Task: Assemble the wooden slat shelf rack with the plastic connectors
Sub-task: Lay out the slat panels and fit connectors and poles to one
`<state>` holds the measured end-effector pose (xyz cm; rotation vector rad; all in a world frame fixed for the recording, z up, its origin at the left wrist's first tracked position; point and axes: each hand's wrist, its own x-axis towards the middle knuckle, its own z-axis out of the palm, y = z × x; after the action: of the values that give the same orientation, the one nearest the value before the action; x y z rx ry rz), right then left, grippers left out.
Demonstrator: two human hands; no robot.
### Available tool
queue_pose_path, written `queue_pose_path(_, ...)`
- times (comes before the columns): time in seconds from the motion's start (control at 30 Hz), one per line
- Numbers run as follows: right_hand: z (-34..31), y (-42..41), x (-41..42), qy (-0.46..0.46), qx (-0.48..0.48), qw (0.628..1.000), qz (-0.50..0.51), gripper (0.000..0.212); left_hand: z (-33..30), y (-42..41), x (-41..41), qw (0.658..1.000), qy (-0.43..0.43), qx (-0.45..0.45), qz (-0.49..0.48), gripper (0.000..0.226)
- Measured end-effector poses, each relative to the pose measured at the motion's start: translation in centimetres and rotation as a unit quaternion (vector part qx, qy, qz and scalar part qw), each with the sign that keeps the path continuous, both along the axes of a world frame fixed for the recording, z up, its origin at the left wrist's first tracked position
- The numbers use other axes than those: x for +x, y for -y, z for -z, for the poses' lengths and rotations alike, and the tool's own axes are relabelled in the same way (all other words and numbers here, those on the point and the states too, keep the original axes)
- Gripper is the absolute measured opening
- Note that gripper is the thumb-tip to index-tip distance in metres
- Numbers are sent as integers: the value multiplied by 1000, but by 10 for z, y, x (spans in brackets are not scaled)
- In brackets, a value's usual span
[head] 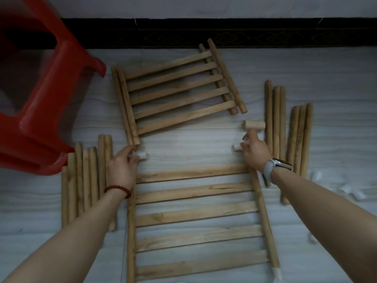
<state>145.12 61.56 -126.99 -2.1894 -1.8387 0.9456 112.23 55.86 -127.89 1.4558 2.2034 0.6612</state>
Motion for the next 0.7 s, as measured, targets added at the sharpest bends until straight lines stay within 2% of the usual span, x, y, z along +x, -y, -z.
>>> queue_pose_path(0.2,2,2,1,-35,1,998,45,22,2,-3,-2,997,54,-13,-50,21)
queue_pose_path(0.37,0,8,-4,-4,-9,999,49,26,9,0,-6,999,39,-30,-17,23)
queue_pose_path(0.43,-4,12,-4,12,-3,999,47,38,9,7,-4,997,66,-32,8,33)
queue_pose_path(0.5,-9,18,-13,-18,16,996,84,58,3,20,-2,997,80,-10,19,44)
queue_pose_path(0.53,-13,24,-21,-29,31,994,103,66,0,30,-3,998,67,-3,8,46)
queue_pose_path(0.6,-20,43,-41,-10,60,993,97,69,-5,52,-7,999,-15,-6,-41,44)
queue_pose_path(0.67,-23,62,-64,54,66,996,10,67,-6,67,-18,989,-101,-49,-97,45)
queue_pose_path(0.7,-21,70,-76,75,59,994,-52,67,-7,72,-27,981,-117,-90,-123,48)
